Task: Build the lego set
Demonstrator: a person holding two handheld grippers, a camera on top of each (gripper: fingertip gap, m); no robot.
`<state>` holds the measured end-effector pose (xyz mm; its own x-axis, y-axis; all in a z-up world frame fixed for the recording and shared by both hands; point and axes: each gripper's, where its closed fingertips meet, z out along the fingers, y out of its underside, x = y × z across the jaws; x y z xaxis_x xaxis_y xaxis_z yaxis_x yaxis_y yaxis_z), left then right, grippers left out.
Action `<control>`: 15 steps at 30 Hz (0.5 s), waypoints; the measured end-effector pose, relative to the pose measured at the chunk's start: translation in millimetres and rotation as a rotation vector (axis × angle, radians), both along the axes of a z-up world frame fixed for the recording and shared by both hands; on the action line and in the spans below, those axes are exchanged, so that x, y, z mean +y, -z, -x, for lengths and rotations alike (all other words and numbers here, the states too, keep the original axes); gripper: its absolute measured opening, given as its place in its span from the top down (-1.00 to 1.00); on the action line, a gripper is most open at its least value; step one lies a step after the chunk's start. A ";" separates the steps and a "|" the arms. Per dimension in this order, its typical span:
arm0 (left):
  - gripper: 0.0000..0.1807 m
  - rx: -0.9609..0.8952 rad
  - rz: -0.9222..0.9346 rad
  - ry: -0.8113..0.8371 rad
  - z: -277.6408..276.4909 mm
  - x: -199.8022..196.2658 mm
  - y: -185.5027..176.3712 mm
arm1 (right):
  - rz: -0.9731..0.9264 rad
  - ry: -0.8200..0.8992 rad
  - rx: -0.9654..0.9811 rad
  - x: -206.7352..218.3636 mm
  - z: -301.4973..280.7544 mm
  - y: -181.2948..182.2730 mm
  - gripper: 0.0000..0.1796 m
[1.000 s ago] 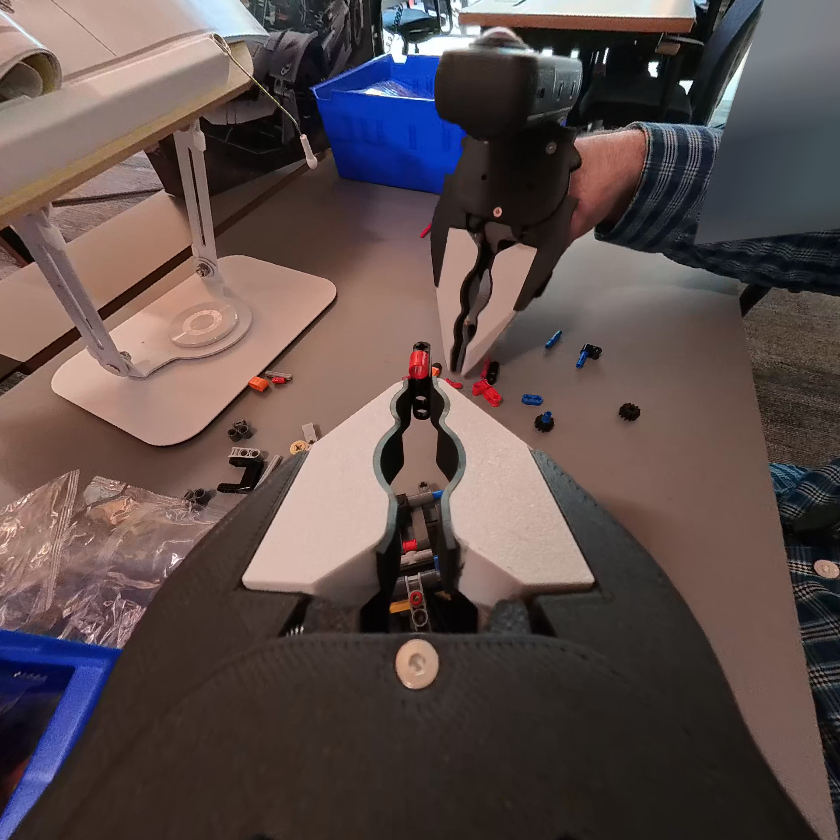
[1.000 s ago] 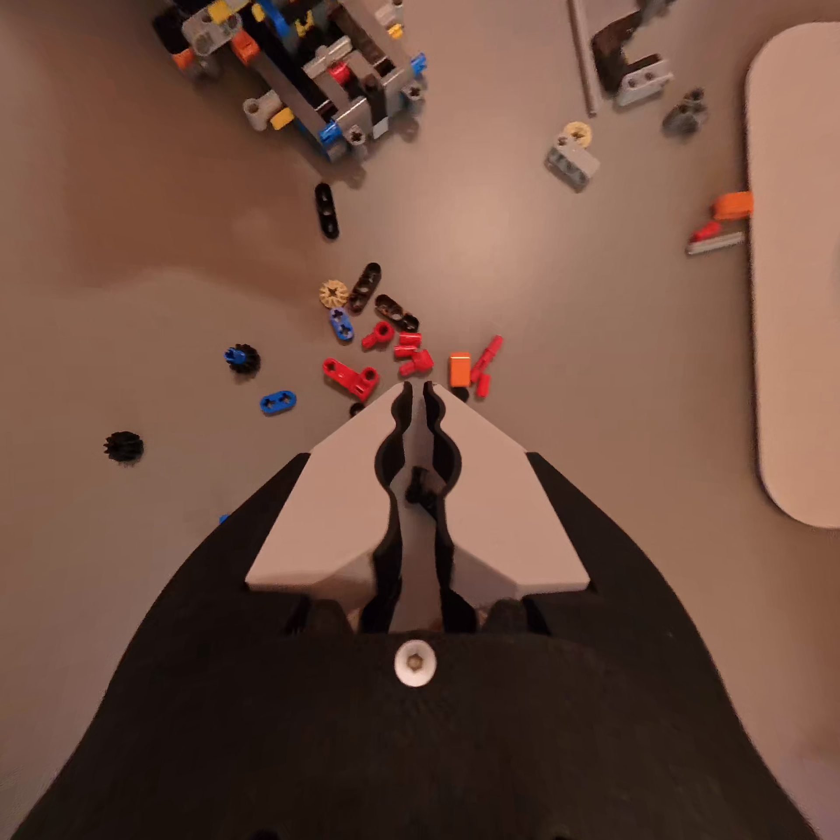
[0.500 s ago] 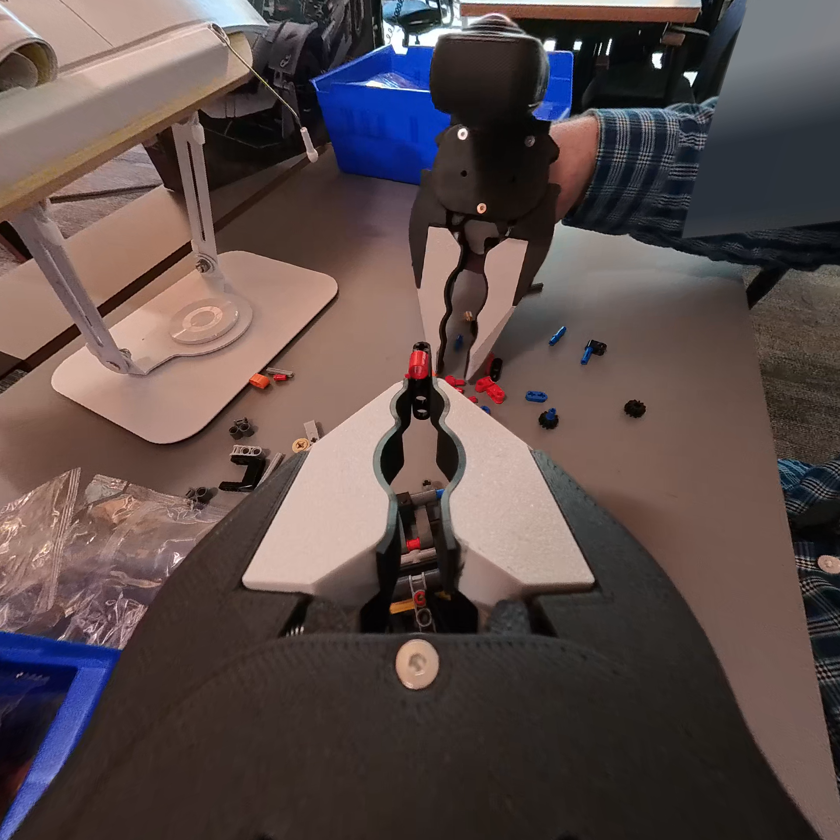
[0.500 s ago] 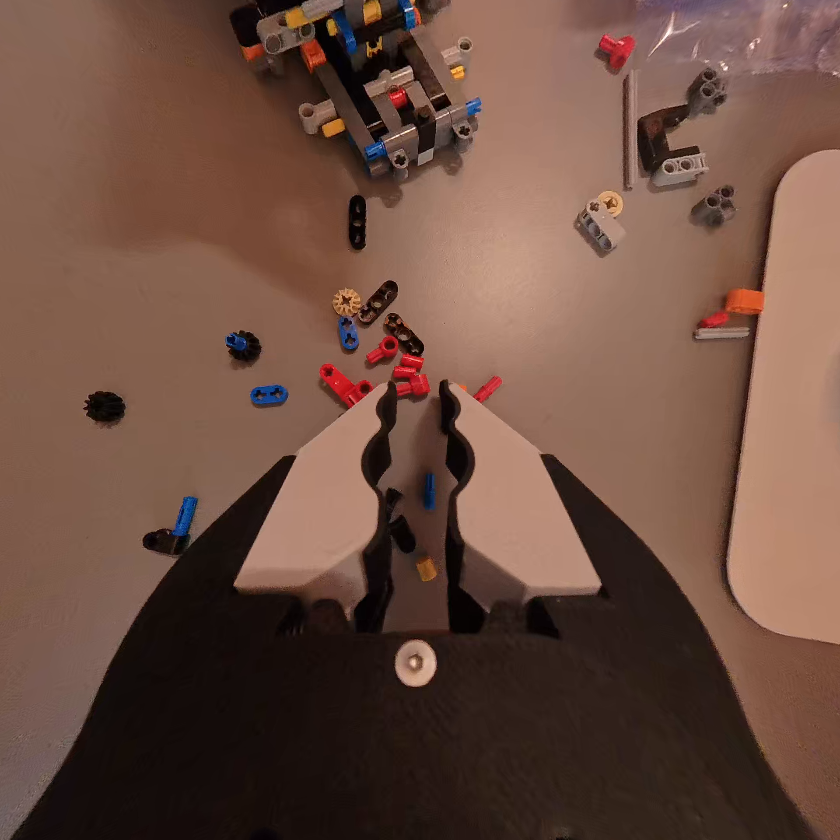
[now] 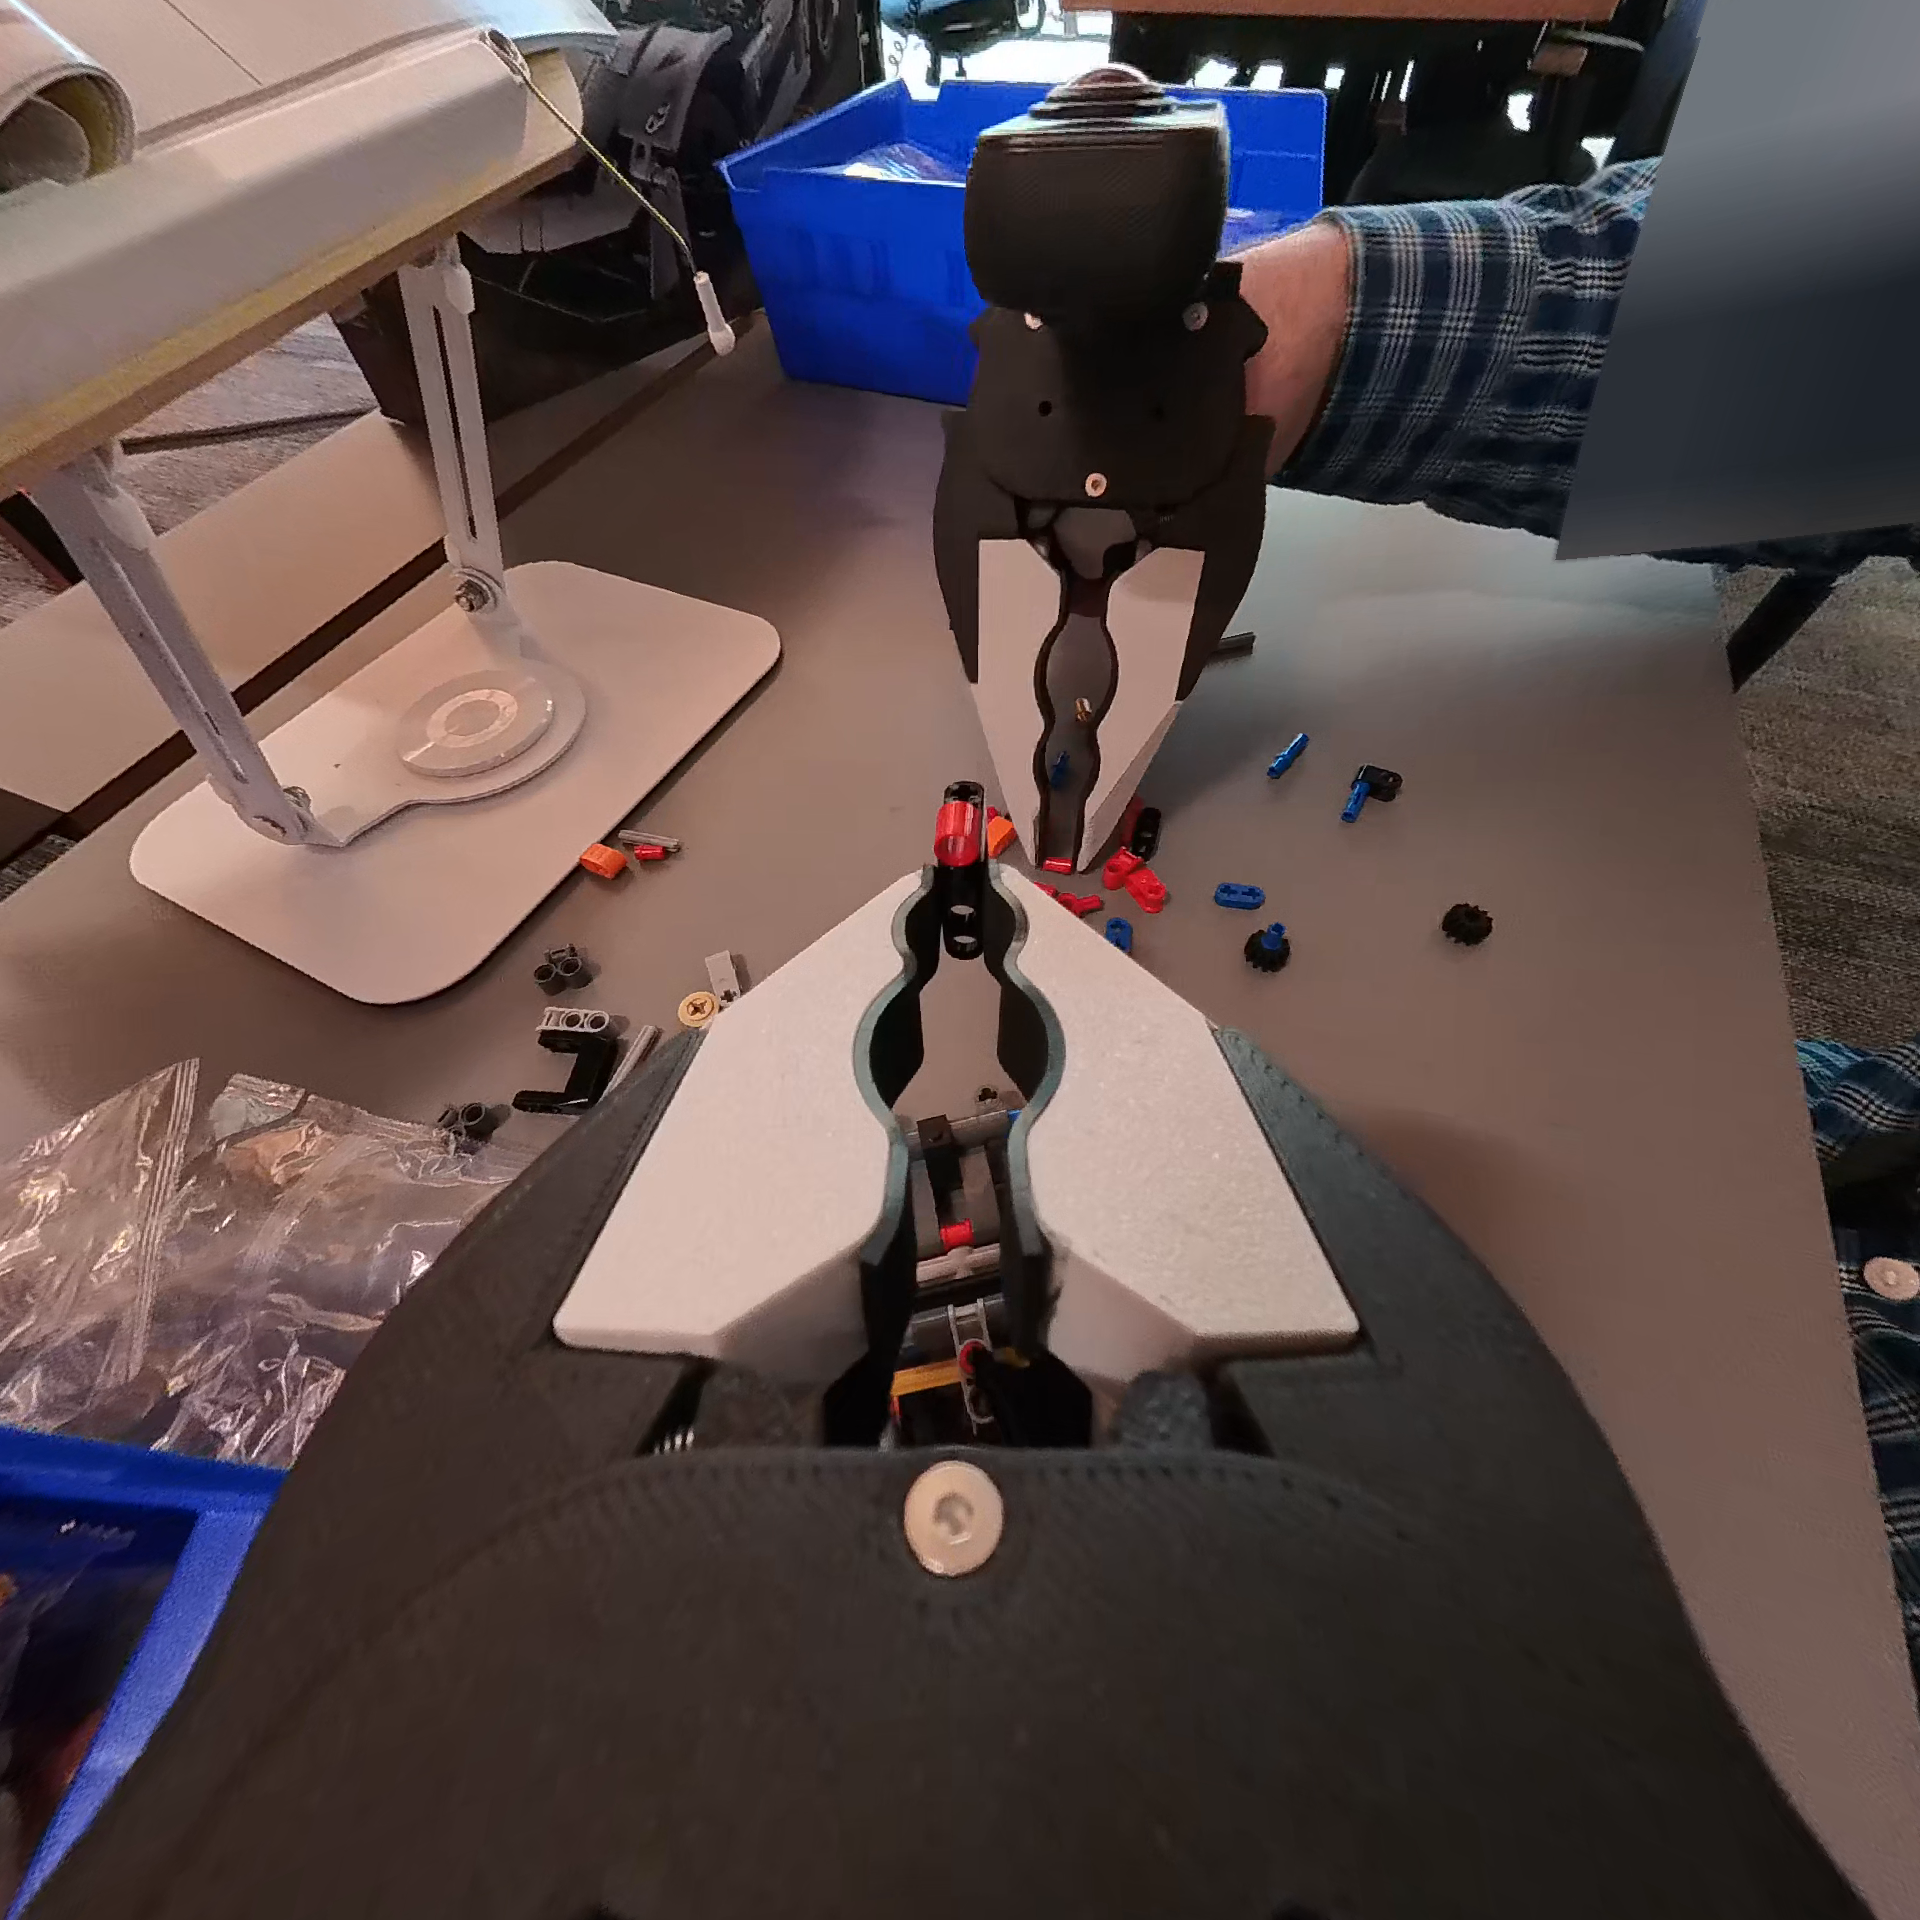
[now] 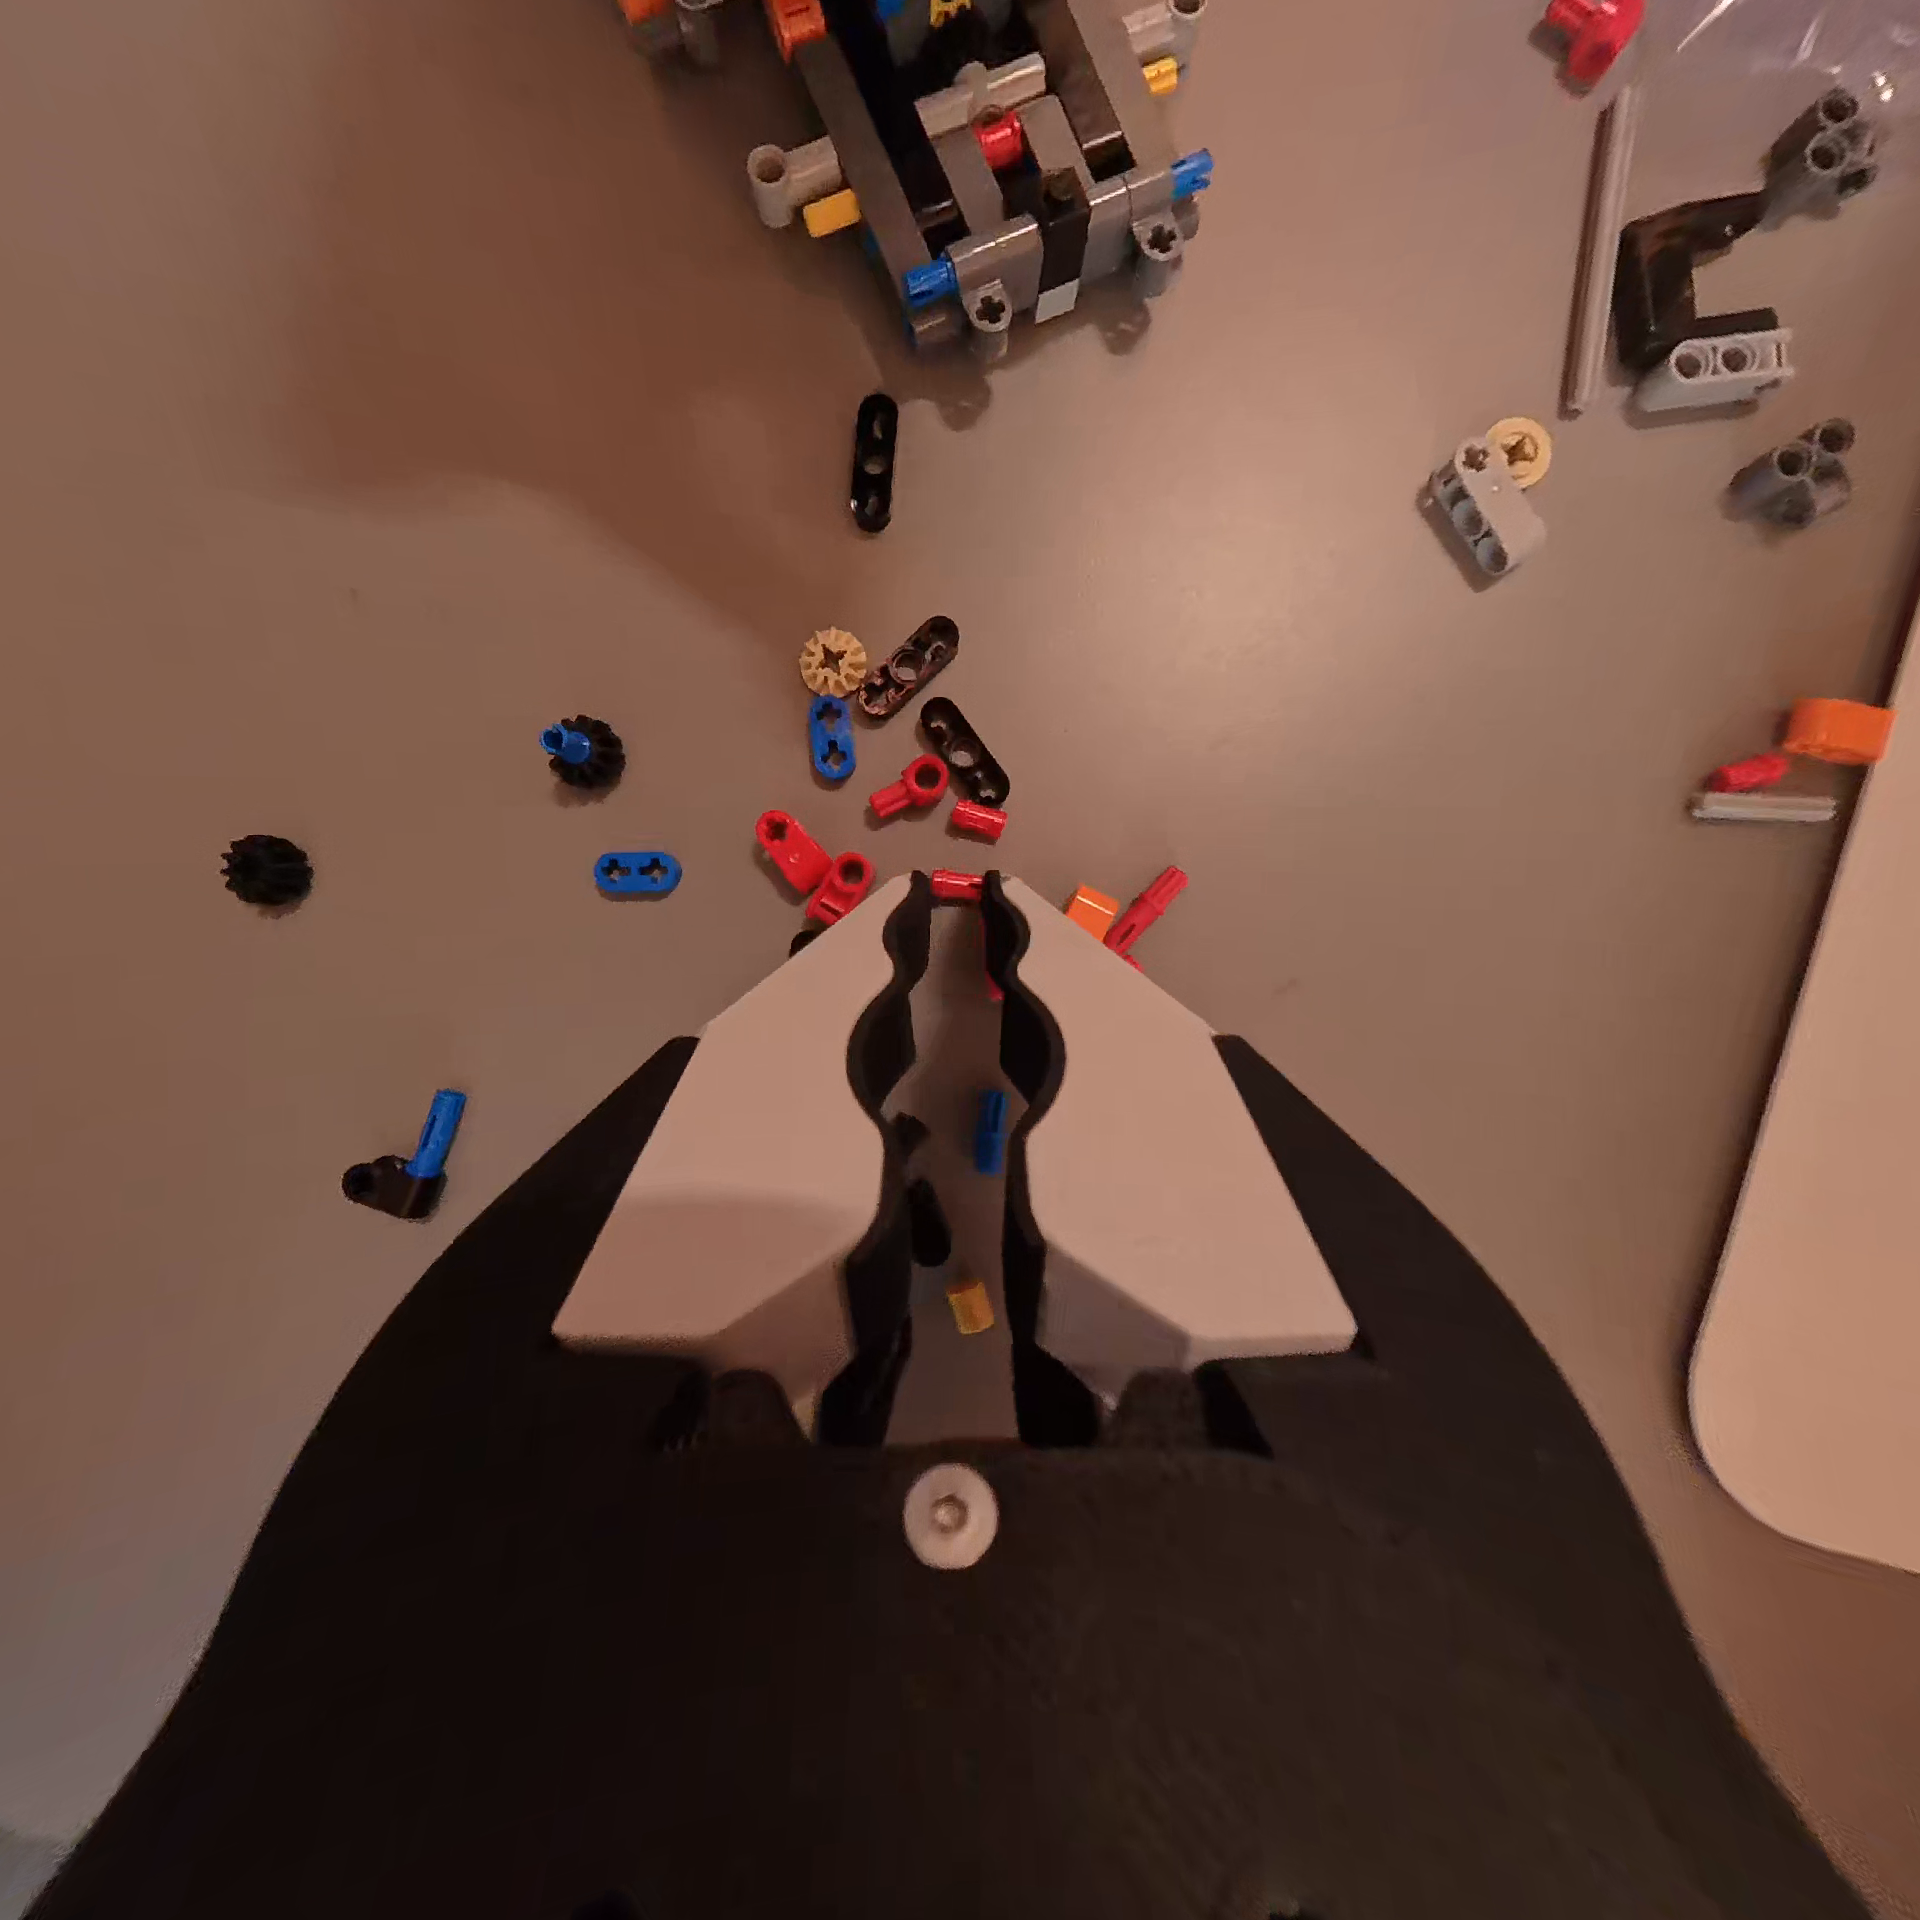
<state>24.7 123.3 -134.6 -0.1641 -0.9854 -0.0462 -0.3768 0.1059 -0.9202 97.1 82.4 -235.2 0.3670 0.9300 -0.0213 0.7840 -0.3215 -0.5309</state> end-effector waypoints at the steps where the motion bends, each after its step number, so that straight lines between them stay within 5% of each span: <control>1: 0.94 0.001 0.000 0.000 0.0 0.1 0.2 | 0.003 0.012 0.001 -0.9 0.3 0.0 0.92; 9: 0.94 0.014 -0.001 0.010 -1.5 -2.3 2.9 | 0.081 0.104 0.043 -21.0 3.5 -6.9 0.76; 15: 0.94 0.022 0.000 0.011 -2.4 -2.1 5.1 | -0.007 -0.008 -0.001 -21.3 -3.8 -8.4 0.82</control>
<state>27.2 121.1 -139.7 -0.1762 -0.9834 -0.0427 -0.3957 0.1105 -0.9117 101.0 61.2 -226.8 0.3598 0.9329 -0.0142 0.7870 -0.3116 -0.5324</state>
